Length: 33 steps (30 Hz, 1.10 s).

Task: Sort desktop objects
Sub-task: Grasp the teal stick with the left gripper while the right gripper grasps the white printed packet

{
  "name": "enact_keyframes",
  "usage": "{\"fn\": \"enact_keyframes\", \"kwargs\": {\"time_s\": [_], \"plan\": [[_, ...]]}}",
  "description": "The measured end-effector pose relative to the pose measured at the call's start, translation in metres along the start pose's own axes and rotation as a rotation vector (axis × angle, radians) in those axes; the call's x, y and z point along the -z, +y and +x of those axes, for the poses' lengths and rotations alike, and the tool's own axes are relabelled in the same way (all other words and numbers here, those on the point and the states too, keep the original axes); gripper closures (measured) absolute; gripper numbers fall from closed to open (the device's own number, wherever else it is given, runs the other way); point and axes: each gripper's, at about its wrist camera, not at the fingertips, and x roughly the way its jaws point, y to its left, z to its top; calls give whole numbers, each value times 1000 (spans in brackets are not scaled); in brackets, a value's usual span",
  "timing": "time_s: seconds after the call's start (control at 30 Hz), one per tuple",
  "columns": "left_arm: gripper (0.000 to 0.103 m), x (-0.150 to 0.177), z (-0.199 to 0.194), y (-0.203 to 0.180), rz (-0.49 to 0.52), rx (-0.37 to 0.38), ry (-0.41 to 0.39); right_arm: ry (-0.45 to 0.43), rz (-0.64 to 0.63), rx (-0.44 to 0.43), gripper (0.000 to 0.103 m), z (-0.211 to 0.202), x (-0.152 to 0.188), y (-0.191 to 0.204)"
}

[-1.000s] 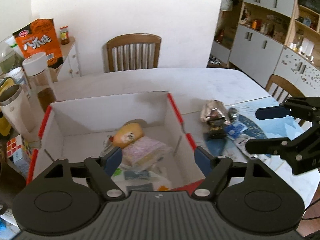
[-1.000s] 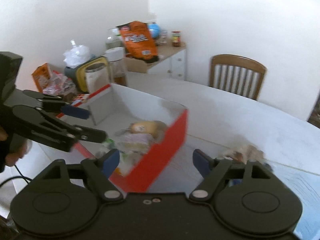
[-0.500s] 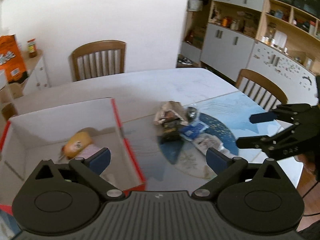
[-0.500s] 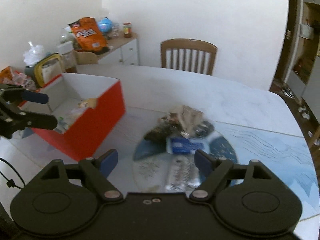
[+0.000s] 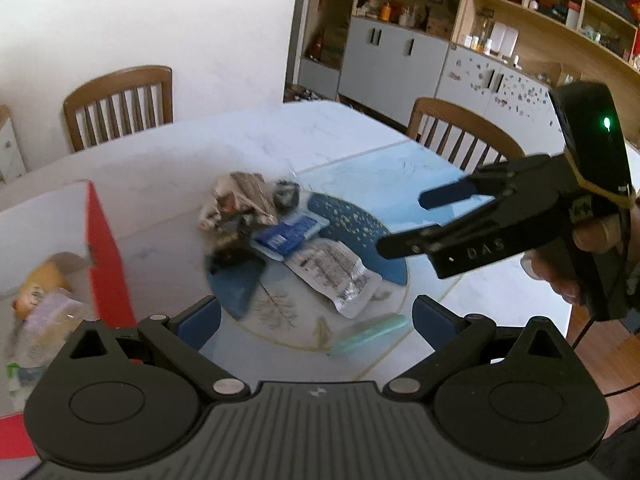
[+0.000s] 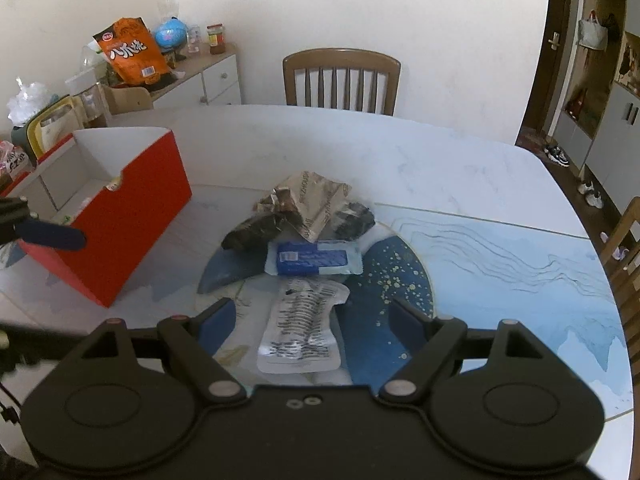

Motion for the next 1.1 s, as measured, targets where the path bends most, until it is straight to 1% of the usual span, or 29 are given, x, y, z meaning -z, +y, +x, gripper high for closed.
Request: {"fn": "enact_keyframes", "kwargs": {"time_s": [0.17,0.33,0.53,0.67,0.8,0.93,1.1], "plan": [[1,7,28,-8,3,20,43,23,-15,-25,19,16,2,-4],[1,17,49,-21,17,3,62,51,-32,-47,19,32,4,-6],[1,26,70,-36,-28,-32,58,89,-58,-63,19,54,3,-12],[1,31,80,-52,-32,-47,62,111,-64,-85,19,66,2,-15],[1,33,91,-60,-90,-71,73,128,-89,-108,19,74,0,-16],[1,33,100,-72,-116,-139,79,144,-109,-129,19,80,-1,-18],[1,34,108,-86,-154,-273,79,174,-146,-155,19,87,1,-17]]}}
